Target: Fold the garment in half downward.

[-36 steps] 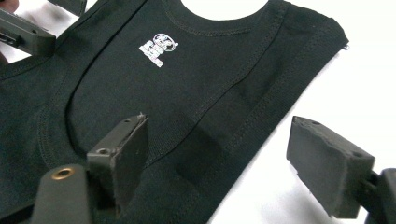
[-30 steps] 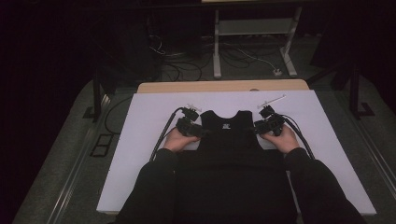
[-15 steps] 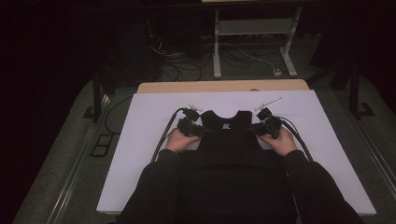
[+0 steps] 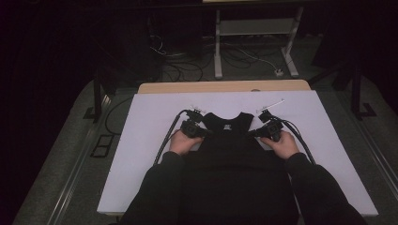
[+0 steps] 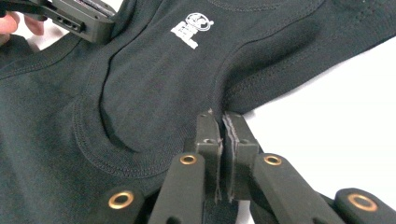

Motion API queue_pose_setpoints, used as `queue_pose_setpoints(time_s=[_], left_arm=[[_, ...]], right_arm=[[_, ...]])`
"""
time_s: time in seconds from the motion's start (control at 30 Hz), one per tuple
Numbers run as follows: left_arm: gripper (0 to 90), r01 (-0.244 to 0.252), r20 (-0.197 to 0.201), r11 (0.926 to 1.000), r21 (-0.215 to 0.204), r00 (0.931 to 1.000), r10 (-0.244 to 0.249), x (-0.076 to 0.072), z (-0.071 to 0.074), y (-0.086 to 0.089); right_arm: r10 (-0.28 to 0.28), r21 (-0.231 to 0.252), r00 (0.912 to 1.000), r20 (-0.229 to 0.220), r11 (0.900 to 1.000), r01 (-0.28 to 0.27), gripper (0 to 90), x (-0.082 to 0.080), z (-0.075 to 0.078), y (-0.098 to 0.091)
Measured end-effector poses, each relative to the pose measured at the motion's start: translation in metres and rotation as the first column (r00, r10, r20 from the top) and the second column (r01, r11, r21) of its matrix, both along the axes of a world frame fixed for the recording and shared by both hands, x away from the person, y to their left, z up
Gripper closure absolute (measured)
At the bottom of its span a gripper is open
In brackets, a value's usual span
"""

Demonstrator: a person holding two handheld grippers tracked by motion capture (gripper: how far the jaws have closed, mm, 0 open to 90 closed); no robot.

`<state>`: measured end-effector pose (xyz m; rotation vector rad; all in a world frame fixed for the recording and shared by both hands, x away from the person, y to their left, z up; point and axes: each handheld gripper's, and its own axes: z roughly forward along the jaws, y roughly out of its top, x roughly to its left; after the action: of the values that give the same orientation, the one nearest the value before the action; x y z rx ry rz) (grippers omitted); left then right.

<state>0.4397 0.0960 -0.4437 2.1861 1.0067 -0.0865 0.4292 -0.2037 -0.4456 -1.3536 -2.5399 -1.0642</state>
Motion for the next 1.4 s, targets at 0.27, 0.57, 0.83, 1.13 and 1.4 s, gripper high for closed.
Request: queue_pose_setpoints(time_s=[0.27,0.57,0.83,1.13,1.4], left_arm=[[84.1,0.004,0.024,1.0000,0.000,0.9997,-0.004,-0.004,0.002,0.000],[84.3,0.004,0.067,0.9994,-0.035,0.9978,-0.002,-0.015,0.009,0.006],[84.3,-0.006,0.103,0.9982,-0.059,0.9947,0.012,-0.021,0.024,0.014],[84.2,0.001,0.129,0.9961,-0.088,0.9916,0.010,-0.034,0.039,0.015],[84.2,-0.019,0.132,0.9860,-0.166,0.9903,0.041,-0.044,0.052,0.024]], right_arm=[[-0.011,0.027,0.9999,0.007,0.9996,0.011,86.2,-0.003,0.002,-0.003],[-0.025,0.065,0.9987,0.044,0.9977,0.022,86.4,-0.009,0.013,-0.006],[-0.038,0.101,0.9961,0.080,0.9944,0.030,86.4,-0.017,0.028,-0.010],[-0.053,0.171,0.9934,0.101,0.9846,0.035,86.3,-0.026,0.043,-0.019],[-0.050,0.213,0.9924,0.113,0.9768,0.025,86.2,-0.039,0.055,-0.027]])
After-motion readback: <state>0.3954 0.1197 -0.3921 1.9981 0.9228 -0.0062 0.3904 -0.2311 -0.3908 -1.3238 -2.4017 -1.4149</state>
